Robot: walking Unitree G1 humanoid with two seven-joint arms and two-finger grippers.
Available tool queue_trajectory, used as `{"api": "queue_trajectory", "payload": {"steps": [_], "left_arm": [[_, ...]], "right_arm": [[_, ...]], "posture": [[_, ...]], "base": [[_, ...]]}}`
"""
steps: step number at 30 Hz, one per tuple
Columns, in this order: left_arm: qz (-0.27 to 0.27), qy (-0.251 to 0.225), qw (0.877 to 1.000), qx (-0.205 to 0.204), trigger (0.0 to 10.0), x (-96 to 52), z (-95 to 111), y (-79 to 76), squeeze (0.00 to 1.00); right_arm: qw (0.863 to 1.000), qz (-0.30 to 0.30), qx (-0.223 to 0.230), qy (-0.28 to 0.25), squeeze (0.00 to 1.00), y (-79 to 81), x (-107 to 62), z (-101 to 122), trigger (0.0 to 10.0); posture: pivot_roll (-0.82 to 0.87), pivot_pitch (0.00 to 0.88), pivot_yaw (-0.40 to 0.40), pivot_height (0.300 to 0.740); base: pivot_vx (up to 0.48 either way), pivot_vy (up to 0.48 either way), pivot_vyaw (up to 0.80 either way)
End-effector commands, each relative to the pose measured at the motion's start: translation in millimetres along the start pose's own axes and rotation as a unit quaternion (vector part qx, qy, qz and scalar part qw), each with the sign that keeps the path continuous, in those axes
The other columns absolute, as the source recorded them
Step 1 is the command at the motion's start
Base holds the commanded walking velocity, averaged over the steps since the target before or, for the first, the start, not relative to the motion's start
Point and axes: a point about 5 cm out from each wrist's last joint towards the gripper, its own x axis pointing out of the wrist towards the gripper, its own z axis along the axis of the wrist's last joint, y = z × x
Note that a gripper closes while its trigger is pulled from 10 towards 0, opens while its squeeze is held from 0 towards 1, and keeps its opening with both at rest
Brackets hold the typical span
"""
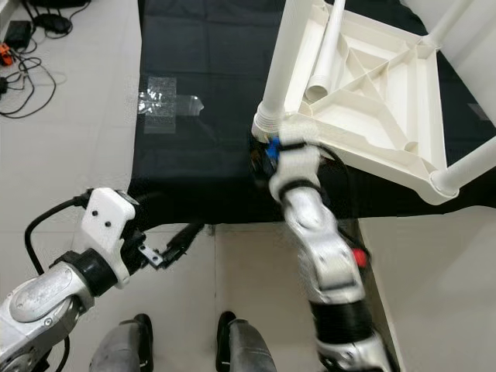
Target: Building children table
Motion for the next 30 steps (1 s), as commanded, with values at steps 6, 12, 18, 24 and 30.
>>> {"api": "queue_trajectory", "payload": {"steps": [6, 12, 18, 24, 30], "left_arm": [[0.086, 0.002, 0.996, -0.001, 10.0, 0.4, -7.4, 5.7, 0.00], [0.138, -0.016, 0.990, 0.004, 10.0, 4.4, -1.0, 17.3, 0.00], [0.179, -0.033, 0.983, 0.017, 10.0, 5.0, 6.3, 34.4, 0.00], [0.194, -0.039, 0.980, 0.027, 10.0, 5.2, 9.5, 40.1, 0.00], [0.212, -0.056, 0.975, 0.036, 10.0, 6.5, 18.2, 46.7, 0.00]], "right_arm": [[0.999, -0.006, 0.038, -0.014, 0.00, -33.2, -6.8, -6.9, 10.0], [0.997, -0.031, 0.046, -0.060, 0.00, -53.0, -4.7, 8.7, 10.0], [0.995, -0.031, 0.050, -0.085, 0.00, -68.7, 0.9, 21.9, 10.0], [0.993, -0.024, 0.052, -0.107, 0.00, -76.1, 7.1, 33.0, 10.0], [0.989, -0.051, 0.047, -0.134, 0.00, -88.3, 13.8, 49.0, 10.0]], "posture": [[0.05, 0.210, -0.106, 0.740], [0.06, 0.194, -0.101, 0.740], [0.06, 0.187, -0.099, 0.740], [0.06, 0.185, -0.100, 0.740], [0.06, 0.178, -0.101, 0.740]], "base": [[0.000, 0.000, 0.00], [0.000, 0.000, 0.00], [0.000, 0.000, 0.00], [0.000, 0.000, 0.00], [0.000, 0.000, -0.55]]}}
